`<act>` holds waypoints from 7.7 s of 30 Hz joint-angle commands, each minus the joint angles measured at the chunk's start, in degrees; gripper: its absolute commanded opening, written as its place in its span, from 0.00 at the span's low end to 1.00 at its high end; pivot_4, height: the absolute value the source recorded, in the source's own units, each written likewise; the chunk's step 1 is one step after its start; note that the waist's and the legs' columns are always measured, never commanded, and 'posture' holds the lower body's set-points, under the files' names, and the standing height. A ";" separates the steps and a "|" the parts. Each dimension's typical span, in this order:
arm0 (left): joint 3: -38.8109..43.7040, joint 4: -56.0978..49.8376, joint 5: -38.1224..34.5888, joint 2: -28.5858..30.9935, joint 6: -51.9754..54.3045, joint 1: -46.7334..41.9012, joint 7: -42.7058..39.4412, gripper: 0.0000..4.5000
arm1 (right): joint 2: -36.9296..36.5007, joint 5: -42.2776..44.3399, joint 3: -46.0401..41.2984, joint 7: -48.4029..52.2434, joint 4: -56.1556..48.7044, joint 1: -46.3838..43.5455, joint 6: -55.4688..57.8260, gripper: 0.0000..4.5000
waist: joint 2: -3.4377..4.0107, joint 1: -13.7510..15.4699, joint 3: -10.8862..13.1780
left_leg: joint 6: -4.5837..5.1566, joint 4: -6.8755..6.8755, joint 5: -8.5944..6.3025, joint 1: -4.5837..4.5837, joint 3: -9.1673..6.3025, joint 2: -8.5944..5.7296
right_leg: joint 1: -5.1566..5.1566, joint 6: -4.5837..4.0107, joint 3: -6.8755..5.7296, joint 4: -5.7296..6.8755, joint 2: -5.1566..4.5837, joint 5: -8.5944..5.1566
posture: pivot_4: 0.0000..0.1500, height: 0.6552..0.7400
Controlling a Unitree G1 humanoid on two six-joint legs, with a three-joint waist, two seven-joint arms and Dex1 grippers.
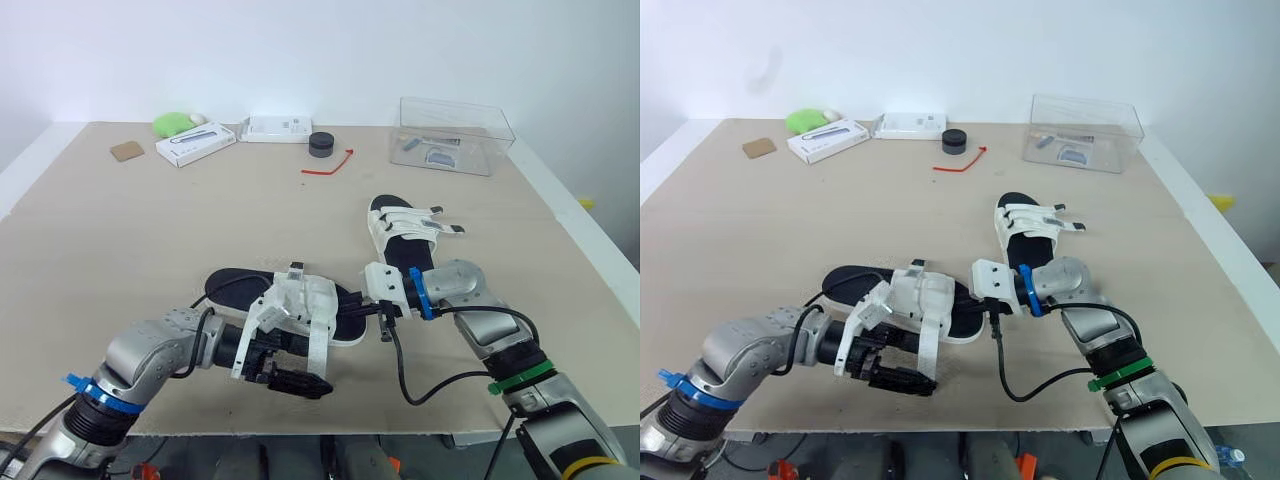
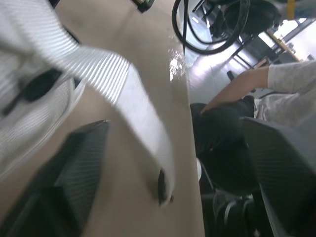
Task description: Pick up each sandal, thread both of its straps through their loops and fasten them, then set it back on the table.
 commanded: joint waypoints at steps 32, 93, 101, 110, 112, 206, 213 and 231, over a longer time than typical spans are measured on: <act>8.57 28.18 -6.50 -4.68 10.94 -25.94 -3.31 0.01 | -1.67 -2.29 0.50 -0.14 1.16 0.29 0.40 0.00 | -0.04 0.01 0.03 | -0.02 -0.01 -0.01 -0.09 -0.02 -0.08 | -0.03 0.21 -0.07 -0.02 -0.03 0.12 | 1.00 1.00; 2.52 31.40 0.81 -7.77 12.18 -27.90 -13.06 0.01 | -1.56 -2.65 0.81 -1.47 0.86 0.47 0.94 0.00 | -0.03 -0.08 0.03 | -0.01 0.02 0.00 -0.14 -0.03 -0.08 | -0.06 0.25 -0.05 -0.01 -0.01 0.15 | 1.00 1.00; 6.70 34.54 -0.58 -9.20 12.44 -31.50 -13.35 0.01 | -1.78 -2.64 0.75 -1.65 0.58 1.10 0.62 0.00 | -0.03 -0.08 0.03 | 0.00 0.04 0.00 -0.13 -0.02 -0.09 | -0.06 0.27 -0.06 -0.01 -0.01 0.16 | 1.00 1.00; 4.74 34.91 2.00 -8.83 11.14 -30.87 -14.84 0.01 | -1.88 -2.80 0.84 -1.58 0.85 1.04 0.28 0.00 | -0.03 -0.10 0.03 | 0.00 0.02 0.00 -0.14 -0.01 -0.09 | -0.07 0.26 -0.05 -0.01 0.01 0.15 | 1.00 1.00; 4.27 33.45 1.60 -8.78 11.84 -29.90 -15.01 0.01 | -1.98 -2.81 0.83 -1.53 0.77 1.07 0.27 0.00 | -0.03 -0.11 0.03 | 0.00 0.02 0.00 -0.14 -0.01 -0.08 | -0.07 0.27 -0.04 -0.01 0.01 0.15 | 1.00 1.00; -1.33 30.59 7.90 -8.27 11.06 -28.94 -21.17 0.00 | -2.91 -4.14 1.40 -1.59 1.24 1.33 -1.13 0.00 | -0.02 -0.08 0.03 | 0.08 0.05 0.04 -0.15 -0.02 -0.12 | -0.04 0.30 -0.04 -0.02 -0.02 0.17 | 1.00 1.00; -0.43 30.42 6.19 -7.33 14.10 -29.51 -20.92 0.00 | -2.74 -4.16 1.49 -1.63 1.63 1.06 -1.25 0.00 | -0.03 -0.08 0.03 | 0.09 0.05 0.04 -0.16 -0.03 -0.12 | -0.05 0.29 -0.05 -0.02 -0.01 0.16 | 1.00 1.00; -4.08 29.90 7.97 -6.33 12.46 -27.52 -18.99 0.00 | -2.61 -4.30 1.55 -1.63 2.73 0.31 -1.69 0.00 | -0.03 -0.08 0.02 | 0.08 0.05 0.04 -0.14 -0.03 -0.12 | -0.04 0.28 -0.03 -0.02 -0.02 0.16 | 1.00 1.00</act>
